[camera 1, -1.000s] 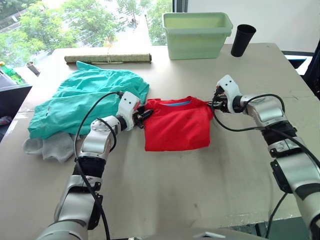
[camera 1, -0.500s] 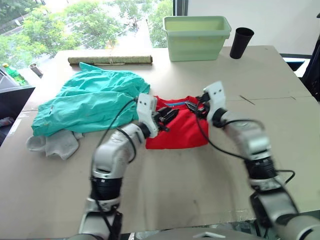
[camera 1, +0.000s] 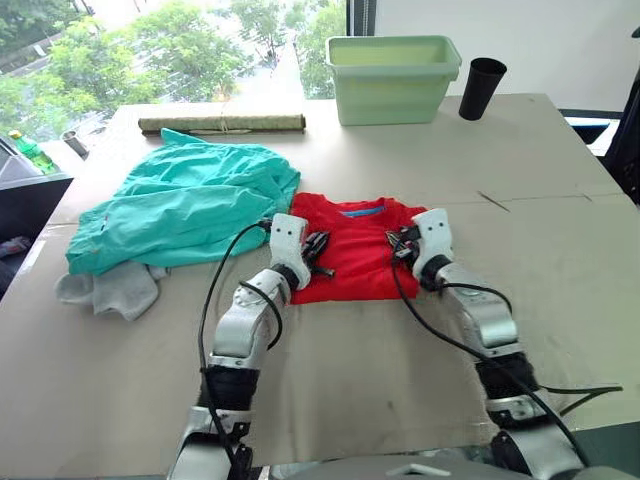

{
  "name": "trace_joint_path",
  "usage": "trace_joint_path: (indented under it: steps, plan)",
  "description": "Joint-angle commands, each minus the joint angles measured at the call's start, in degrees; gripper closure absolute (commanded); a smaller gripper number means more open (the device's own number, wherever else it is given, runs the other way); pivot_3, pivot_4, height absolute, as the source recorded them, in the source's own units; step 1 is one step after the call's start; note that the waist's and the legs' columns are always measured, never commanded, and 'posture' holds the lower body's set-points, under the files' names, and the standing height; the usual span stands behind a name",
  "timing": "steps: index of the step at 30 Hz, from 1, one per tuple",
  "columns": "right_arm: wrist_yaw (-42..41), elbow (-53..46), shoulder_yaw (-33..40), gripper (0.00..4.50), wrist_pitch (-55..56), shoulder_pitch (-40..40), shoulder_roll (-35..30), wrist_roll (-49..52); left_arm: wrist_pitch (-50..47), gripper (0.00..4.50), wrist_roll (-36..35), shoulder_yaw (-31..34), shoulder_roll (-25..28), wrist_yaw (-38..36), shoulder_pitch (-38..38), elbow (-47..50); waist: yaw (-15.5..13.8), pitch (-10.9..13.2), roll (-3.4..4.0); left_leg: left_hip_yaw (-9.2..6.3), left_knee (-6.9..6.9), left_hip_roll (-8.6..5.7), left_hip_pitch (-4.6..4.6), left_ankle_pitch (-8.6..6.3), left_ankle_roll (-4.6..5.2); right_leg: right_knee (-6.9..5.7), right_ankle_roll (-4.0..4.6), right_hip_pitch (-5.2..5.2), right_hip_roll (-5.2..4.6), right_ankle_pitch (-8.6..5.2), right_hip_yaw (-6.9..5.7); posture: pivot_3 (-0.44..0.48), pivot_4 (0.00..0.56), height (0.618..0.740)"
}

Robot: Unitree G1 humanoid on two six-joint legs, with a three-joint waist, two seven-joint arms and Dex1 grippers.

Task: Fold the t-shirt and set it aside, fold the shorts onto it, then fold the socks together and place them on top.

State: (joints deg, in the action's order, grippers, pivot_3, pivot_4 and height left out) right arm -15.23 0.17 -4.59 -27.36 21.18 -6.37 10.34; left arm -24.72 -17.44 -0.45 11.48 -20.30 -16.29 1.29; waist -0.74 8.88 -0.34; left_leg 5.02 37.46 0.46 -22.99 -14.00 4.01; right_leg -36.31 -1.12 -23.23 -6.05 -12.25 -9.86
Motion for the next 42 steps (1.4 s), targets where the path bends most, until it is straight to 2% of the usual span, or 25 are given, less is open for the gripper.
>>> trace_joint_path:
  steps: [1,2,3,5,6,7,10,13,16,19,22,25,29,33,38,40,42]
  plan:
    - [-0.95,-16.84,5.85,2.08,-15.41,2.31,-1.79,10.67,-6.46,2.99,-11.50,2.92,3.71,-9.05,-0.03,11.93,0.04,0.10,0.01,0.00,0.00,0.00,-0.01,0.00,0.00,0.00,0.00,-0.02,0.00,0.00,0.00,0.000,0.150,0.727]
    - [-0.36,-19.37,7.20,1.46,-19.47,3.03,-2.52,12.32,-9.07,2.35,-14.43,3.64,5.26,-10.78,-0.09,14.16,0.06,0.11,0.01,-0.01,0.01,0.07,-0.36,0.10,0.13,-0.02,0.05,-0.33,0.04,0.04,-0.01,0.000,0.150,0.727]
    - [0.51,-21.44,8.60,1.15,-24.63,3.90,-3.34,13.90,-11.70,2.09,-17.41,4.16,8.12,-13.85,-0.06,16.67,0.12,0.11,0.01,-0.03,0.01,0.08,-0.43,0.12,0.17,-0.01,0.10,-0.41,0.05,0.07,-0.03,0.000,0.150,0.727]
    - [1.84,-23.83,10.57,0.19,-31.63,5.18,-4.25,16.17,-15.07,1.16,-21.16,4.67,11.68,-17.02,-0.17,19.46,0.13,0.10,0.03,-0.04,0.01,0.10,-0.46,0.12,0.17,0.03,0.13,-0.42,0.08,0.08,-0.05,0.000,0.150,0.727]
    - [2.40,-24.22,11.26,0.00,-33.95,5.70,-4.55,16.74,-16.46,0.71,-22.71,5.12,13.60,-18.26,-0.20,20.38,0.06,0.09,0.05,-0.05,0.01,0.10,-0.45,0.12,0.17,0.04,0.11,-0.41,0.08,0.06,-0.06,0.000,0.150,0.727]
    - [2.78,-23.60,11.79,0.00,-35.53,6.50,-4.95,16.85,-18.05,0.20,-24.26,5.68,16.62,-20.43,-0.12,21.56,0.01,0.08,0.04,-0.05,0.01,0.10,-0.43,0.12,0.17,0.05,0.03,-0.40,0.09,0.02,-0.06,0.000,0.150,0.727]
    - [2.80,-14.57,10.50,0.00,-35.25,9.73,-8.14,13.27,-23.45,0.08,-30.42,9.41,27.49,-27.90,0.99,26.19,0.17,0.17,0.02,-0.04,0.03,0.09,-0.50,0.12,0.18,0.08,0.00,-0.42,0.13,0.00,-0.09,0.000,0.150,0.727]
    - [2.97,-6.95,9.22,0.00,-33.19,12.83,-8.57,11.26,-25.20,0.08,-33.78,11.88,32.57,-30.10,2.62,27.80,0.15,0.24,0.13,-0.02,0.06,0.07,-0.50,0.12,0.18,0.12,-0.01,-0.44,0.15,0.00,-0.09,0.000,0.150,0.727]
    - [1.07,1.09,6.21,0.00,-30.97,15.70,-8.34,9.20,-25.77,0.08,-34.73,13.35,34.77,-30.90,5.29,28.17,0.15,0.26,0.17,-0.03,0.00,0.06,-0.50,0.13,0.19,0.15,-0.01,-0.42,0.18,0.00,-0.08,0.000,0.150,0.727]
    - [-2.41,8.10,2.51,0.00,-29.06,17.50,-6.90,8.41,-24.84,0.08,-34.03,13.61,34.73,-29.84,7.65,28.64,0.34,0.24,0.15,-0.03,-0.02,0.07,-0.51,0.13,0.19,0.19,0.00,-0.42,0.24,0.01,-0.07,0.000,0.150,0.727]
    - [-5.90,10.40,-1.61,0.00,-28.02,17.12,-4.31,8.24,-23.03,0.08,-32.39,13.81,33.95,-28.68,10.04,28.18,0.95,0.14,-0.02,-0.02,-0.02,0.10,-0.46,0.14,0.18,0.19,-0.01,-0.38,0.25,0.01,-0.06,0.000,0.150,0.727]
    - [-8.56,9.64,-6.38,0.76,-27.15,16.57,-4.12,6.38,-21.14,0.00,-30.74,13.82,33.66,-28.03,12.16,27.81,1.85,0.12,-0.06,0.04,-0.05,0.15,-0.32,0.12,0.16,0.19,-0.02,-0.30,0.25,0.00,0.00,0.000,0.150,0.727]
    - [-11.53,9.76,-12.38,2.65,-24.95,15.78,-4.60,3.13,-19.01,0.00,-28.81,13.30,32.90,-27.38,13.85,27.34,1.88,0.11,-0.07,0.09,-0.16,0.22,-0.20,0.04,-0.07,0.18,0.00,-0.30,0.33,-0.01,0.09,0.000,0.150,0.727]
    - [-11.76,11.33,-14.04,4.47,-21.66,14.73,-5.95,-0.66,-19.11,0.00,-29.27,12.47,31.38,-25.72,13.75,28.59,1.82,0.09,-0.09,0.24,-0.27,0.28,0.00,0.01,-0.12,0.18,0.00,-0.22,0.37,-0.01,0.25,0.000,0.150,0.727]
    - [-11.65,6.55,-13.55,4.47,-19.17,11.26,-10.38,-4.32,-18.92,0.00,-29.51,11.67,31.39,-26.61,14.48,29.63,1.16,0.06,-0.12,0.26,-0.26,0.31,0.08,-0.03,-0.19,0.20,0.02,-0.22,0.35,-0.02,0.27,0.000,0.150,0.727]
    - [-12.61,-2.68,-10.93,4.47,-20.91,7.22,-18.12,-5.56,-19.44,0.00,-30.48,10.41,31.20,-26.99,14.05,31.16,0.77,0.07,-0.08,0.24,-0.27,0.29,0.05,-0.04,-0.18,0.25,0.06,-0.22,0.31,-0.05,0.27,0.000,0.150,0.727]
    - [-13.96,-9.97,-7.09,4.47,-21.82,2.73,-26.52,-6.46,-19.15,0.00,-30.33,8.42,30.68,-27.20,13.65,32.54,-1.32,0.15,0.21,0.15,-0.27,0.20,-0.12,-0.06,-0.14,0.41,0.11,-0.26,0.24,-0.07,0.18,0.000,0.150,0.727]
